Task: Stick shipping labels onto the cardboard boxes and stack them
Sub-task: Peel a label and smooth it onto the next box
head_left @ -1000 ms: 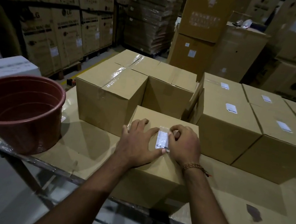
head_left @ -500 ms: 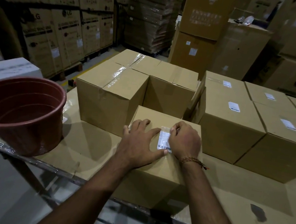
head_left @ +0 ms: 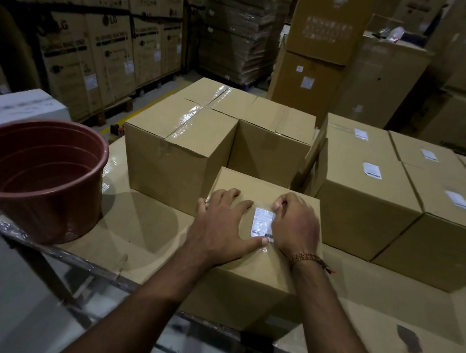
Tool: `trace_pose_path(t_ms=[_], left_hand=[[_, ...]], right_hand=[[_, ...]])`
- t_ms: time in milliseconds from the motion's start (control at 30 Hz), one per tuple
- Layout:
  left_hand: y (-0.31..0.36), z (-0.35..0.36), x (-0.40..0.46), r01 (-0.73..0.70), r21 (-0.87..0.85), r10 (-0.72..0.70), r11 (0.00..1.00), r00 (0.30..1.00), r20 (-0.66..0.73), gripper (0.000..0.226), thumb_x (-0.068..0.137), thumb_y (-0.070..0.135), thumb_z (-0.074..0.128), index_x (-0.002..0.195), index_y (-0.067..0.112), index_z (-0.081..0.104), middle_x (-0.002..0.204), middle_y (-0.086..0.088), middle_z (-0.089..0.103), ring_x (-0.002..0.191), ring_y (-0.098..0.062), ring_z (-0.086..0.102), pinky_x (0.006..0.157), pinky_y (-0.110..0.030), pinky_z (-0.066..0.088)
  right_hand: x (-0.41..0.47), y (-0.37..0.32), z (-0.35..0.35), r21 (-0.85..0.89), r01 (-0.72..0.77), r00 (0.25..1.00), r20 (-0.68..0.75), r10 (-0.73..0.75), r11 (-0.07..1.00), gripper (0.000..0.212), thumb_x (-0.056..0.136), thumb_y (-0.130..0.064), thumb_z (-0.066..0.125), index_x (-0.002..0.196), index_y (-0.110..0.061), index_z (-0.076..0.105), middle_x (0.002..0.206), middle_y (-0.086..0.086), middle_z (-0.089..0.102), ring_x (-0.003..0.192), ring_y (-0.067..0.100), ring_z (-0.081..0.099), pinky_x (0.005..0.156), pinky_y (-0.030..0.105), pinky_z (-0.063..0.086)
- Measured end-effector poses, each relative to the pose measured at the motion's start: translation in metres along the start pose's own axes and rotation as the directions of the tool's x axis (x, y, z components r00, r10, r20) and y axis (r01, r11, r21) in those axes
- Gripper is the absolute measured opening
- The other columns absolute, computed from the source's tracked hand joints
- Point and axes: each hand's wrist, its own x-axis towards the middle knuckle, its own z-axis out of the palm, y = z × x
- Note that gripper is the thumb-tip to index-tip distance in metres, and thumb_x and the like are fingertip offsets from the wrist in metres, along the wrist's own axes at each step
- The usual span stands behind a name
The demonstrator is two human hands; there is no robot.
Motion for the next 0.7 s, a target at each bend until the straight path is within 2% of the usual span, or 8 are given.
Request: trace_pose_path(t_ms=[300, 500, 700], left_hand=[[-0.001, 0.001, 0.001, 0.008, 0.020, -0.008, 1.000, 1.000, -0.007, 0.100, 0.077, 0.096, 0.040, 0.156, 0.036, 0.038, 0.166, 0.004, 0.031, 0.151, -0.021, 0.025, 0.118, -0.062, 0.027], [0.000, 0.000, 0.001, 0.007, 0.004, -0.007, 1.000, 1.000, 0.000, 0.099, 0.078, 0.095, 0.042, 0.157, 0.036, 0.036, 0.167, 0.004, 0.030, 0.152, -0.021, 0.024, 0.119, -0.063, 0.026], [0.000, -0.001, 0.001, 0.013, 0.007, -0.013, 1.000, 1.000, -0.002, 0.100, 0.077, 0.096, 0.043, 0.157, 0.036, 0.036, 0.167, 0.004, 0.030, 0.152, -0.020, 0.024, 0.119, -0.061, 0.027]], right_hand=[[0.001, 0.004, -0.001, 0.180, -0.081, 0.996, -0.020, 0.086, 0.980, 0.017, 0.103, -0.025, 0.053, 0.087, -0.027, 0.057, 0.087, -0.011, 0.064, 0.082, 0.019, 0.060, 0.067, 0.035, 0.044], [0.001, 0.004, -0.004, 0.273, -0.064, 0.997, -0.027, 0.074, 0.960, 0.015, 0.107, -0.028, 0.053, 0.092, -0.030, 0.057, 0.099, -0.008, 0.062, 0.087, 0.014, 0.060, 0.075, 0.039, 0.054], [-0.004, -0.002, -0.011, 0.367, -0.096, 0.995, 0.032, 0.091, 0.925, 0.014, 0.112, -0.033, 0.047, 0.099, -0.030, 0.053, 0.088, -0.012, 0.067, 0.082, 0.012, 0.065, 0.070, 0.044, 0.057]])
